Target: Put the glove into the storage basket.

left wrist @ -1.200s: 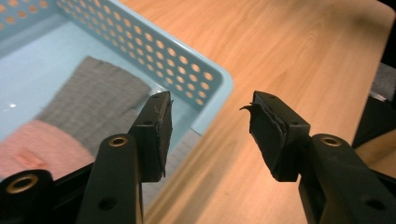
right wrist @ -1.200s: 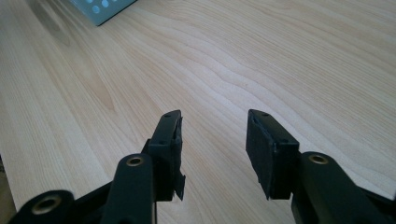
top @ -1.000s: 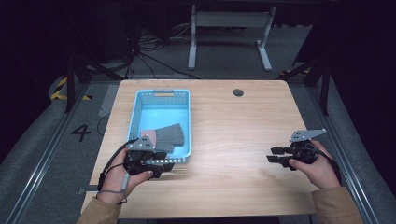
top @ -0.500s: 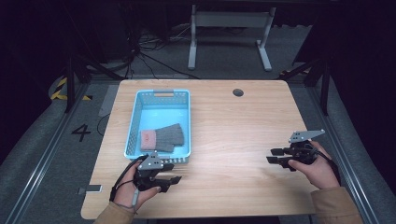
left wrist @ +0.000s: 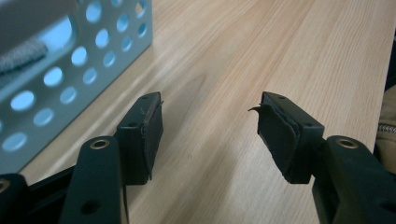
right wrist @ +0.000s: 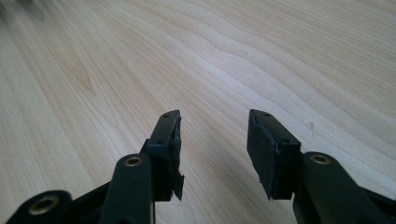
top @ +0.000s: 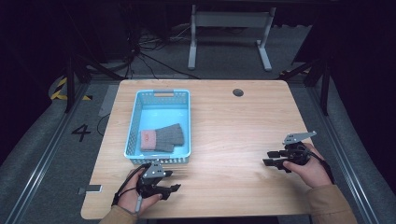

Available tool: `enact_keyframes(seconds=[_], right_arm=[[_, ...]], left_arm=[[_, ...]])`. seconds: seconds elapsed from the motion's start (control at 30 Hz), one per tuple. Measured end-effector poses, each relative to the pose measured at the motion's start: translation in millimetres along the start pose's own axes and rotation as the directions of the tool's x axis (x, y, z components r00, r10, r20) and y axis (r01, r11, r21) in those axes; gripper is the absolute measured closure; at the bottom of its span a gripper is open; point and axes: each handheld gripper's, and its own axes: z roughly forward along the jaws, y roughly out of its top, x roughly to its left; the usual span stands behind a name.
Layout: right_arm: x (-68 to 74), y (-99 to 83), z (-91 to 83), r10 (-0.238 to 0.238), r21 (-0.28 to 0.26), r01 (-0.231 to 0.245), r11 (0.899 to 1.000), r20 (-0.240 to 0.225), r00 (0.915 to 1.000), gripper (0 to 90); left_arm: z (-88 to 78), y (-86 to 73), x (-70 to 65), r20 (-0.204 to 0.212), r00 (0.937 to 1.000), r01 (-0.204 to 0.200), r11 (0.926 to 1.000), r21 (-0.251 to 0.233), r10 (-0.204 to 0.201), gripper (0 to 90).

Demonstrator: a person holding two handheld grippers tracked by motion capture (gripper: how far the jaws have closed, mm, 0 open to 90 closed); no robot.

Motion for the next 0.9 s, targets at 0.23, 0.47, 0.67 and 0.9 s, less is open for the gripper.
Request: enact_keyframes(seconds=[0.23,0.47,0.67,0.9], right_arm=[[-0.9,-3.4,13.8,-0.031,0.02,0.031,0.999,-0.003,0.9995,52.6],[1.1,-5.5,23.8,-0.09,0.033,0.09,0.995,0.02,0.9957,48.9],[1.1,-5.9,25.0,-0.091,0.036,0.09,0.995,0.017,0.9957,47.6],[1.1,-2.3,25.4,-0.085,0.026,0.084,0.996,0.022,0.9962,45.7]], left_arm=[[0.1,-0.3,0.1,0.002,1.0,0.008,0.9999,0.009,-0.008,39.7],[-0.7,0.3,0.5,0.003,0.9999,0.01,0.9999,0.011,-0.01,39.1],[-0.7,1.2,-1.8,0.014,0.9999,0.005,0.9999,0.016,-0.005,38.5],[-5.0,-1.1,-2.4,0.007,1.0,0.0,1.0,0.007,0.0,34.4]])
